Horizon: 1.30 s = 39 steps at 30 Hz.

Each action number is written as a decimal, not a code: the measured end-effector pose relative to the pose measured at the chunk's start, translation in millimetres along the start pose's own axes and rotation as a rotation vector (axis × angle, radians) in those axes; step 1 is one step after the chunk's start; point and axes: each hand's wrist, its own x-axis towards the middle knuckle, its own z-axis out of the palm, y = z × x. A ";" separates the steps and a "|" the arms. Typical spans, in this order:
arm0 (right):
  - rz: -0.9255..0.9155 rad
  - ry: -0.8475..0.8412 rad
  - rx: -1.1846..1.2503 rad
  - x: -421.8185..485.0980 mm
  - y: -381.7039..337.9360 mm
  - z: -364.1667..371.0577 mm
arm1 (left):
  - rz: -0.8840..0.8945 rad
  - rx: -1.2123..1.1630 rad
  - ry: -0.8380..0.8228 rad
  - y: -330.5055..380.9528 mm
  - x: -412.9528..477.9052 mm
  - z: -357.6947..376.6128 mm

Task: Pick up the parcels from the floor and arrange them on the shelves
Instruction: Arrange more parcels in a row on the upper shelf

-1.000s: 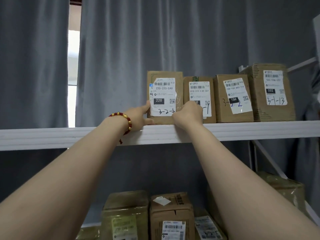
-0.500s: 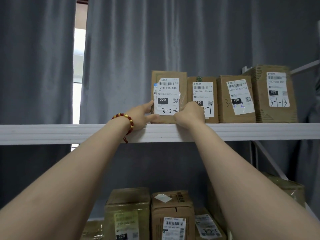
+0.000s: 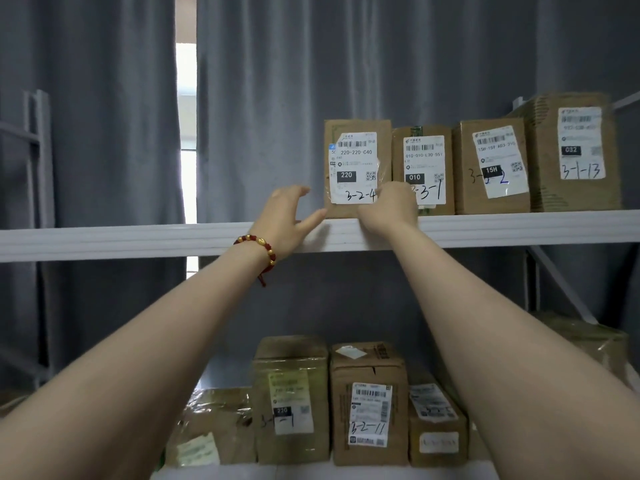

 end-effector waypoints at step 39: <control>-0.002 -0.717 0.202 -619.8 -33.6 279.5 | -0.342 0.334 -0.628 -238.7 -548.1 -91.5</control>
